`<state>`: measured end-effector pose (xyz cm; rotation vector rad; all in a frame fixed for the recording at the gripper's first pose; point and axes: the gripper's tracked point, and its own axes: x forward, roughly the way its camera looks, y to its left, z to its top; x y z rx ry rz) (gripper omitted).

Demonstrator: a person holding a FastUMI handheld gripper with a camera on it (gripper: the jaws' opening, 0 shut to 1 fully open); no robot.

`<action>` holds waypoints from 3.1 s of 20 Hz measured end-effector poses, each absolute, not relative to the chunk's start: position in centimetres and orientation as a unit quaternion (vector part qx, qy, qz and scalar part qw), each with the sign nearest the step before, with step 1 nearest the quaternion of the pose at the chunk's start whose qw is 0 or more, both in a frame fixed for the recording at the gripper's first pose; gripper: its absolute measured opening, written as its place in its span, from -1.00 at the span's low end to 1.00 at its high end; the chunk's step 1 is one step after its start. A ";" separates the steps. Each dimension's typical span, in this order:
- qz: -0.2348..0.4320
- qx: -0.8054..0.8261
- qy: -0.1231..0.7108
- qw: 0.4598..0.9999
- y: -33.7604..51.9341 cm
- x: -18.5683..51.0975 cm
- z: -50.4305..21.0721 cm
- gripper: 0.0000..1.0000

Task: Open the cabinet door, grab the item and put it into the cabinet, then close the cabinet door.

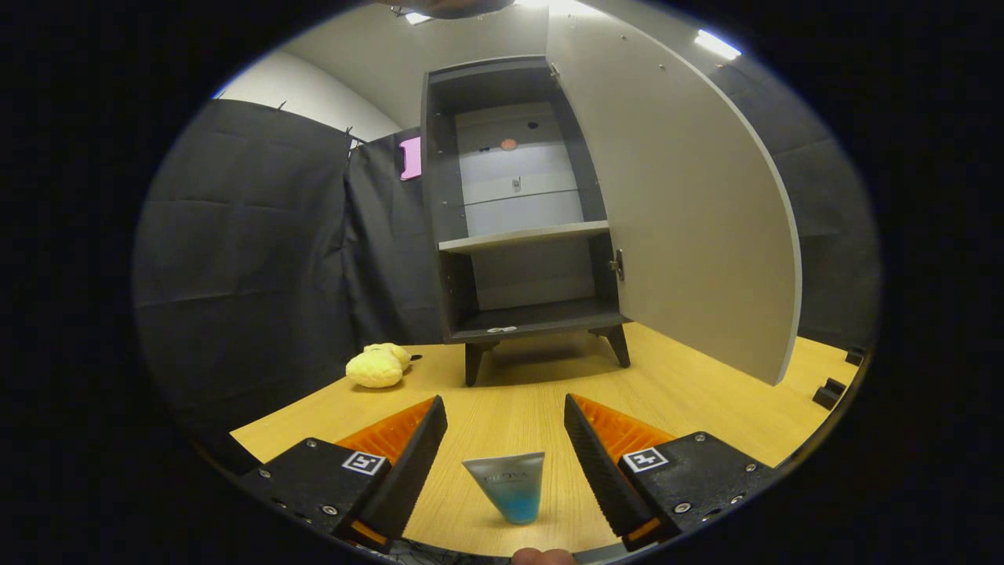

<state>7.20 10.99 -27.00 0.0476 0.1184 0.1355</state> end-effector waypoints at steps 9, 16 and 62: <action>0.066 -0.006 0.108 0.992 11.8 6.5 -36.9 0.87; 0.043 -0.028 0.101 0.994 10.8 8.2 -36.8 0.07; 0.042 -0.044 0.054 0.997 12.0 51.8 -3.5 -0.10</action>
